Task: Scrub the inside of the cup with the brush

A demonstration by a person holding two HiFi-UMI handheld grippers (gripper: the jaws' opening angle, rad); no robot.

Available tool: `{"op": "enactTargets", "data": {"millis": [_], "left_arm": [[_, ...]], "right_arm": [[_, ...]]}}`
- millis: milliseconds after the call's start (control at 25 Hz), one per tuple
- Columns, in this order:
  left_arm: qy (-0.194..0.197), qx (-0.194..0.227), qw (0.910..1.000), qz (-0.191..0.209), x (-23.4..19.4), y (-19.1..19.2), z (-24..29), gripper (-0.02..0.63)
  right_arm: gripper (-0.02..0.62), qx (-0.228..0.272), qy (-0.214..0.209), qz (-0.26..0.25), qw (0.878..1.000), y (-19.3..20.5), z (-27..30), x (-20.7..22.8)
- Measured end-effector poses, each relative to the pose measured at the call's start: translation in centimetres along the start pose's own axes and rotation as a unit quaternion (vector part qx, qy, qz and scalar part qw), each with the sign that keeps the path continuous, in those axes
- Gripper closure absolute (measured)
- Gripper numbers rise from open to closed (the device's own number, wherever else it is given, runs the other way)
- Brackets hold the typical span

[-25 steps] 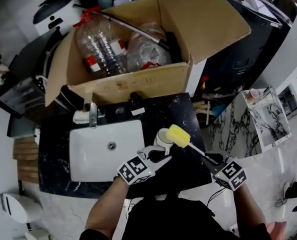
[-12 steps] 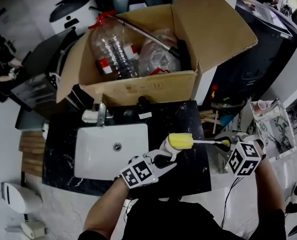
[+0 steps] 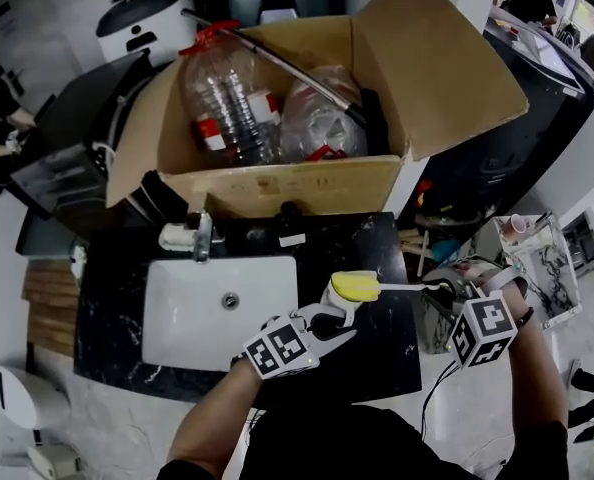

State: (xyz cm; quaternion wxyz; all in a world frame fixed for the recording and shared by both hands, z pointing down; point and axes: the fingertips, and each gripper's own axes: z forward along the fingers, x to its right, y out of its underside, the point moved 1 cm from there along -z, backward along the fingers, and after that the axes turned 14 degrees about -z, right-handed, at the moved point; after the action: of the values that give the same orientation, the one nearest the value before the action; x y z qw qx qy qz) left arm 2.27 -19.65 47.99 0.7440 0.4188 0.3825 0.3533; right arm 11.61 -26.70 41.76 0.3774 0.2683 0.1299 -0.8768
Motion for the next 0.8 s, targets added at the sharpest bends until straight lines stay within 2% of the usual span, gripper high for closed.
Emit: {"op": "enactTargets", "data": {"millis": [160,280,440,600,800], "left_arm": [[0.018,0.001,0.9998,-0.012,0.3,0.6,0.5,0.545],[0.027,-0.005,0.9995,0.015,1.1,0.5,0.8,0.544],[0.042,-0.026,0.9973,0.054,2.4,0.4,1.0,0.547],[0.044,-0.033,0.9967,0.059,2.5,0.7,0.9,0.545],[0.036,-0.037,0.997,0.057,1.8,1.7,1.4,0.544]], "right_arm": [[0.559,-0.009,-0.036,-0.018,0.999,0.4,-0.3,-0.2],[0.558,-0.002,-0.052,-0.026,0.998,0.3,-0.7,0.0],[0.561,-0.008,-0.053,-0.045,0.998,0.0,-0.9,0.8],[0.561,-0.029,-0.07,-0.086,0.993,-0.8,-0.8,1.0],[0.555,-0.033,-0.126,-0.114,0.985,-1.9,-1.0,0.7]]}}
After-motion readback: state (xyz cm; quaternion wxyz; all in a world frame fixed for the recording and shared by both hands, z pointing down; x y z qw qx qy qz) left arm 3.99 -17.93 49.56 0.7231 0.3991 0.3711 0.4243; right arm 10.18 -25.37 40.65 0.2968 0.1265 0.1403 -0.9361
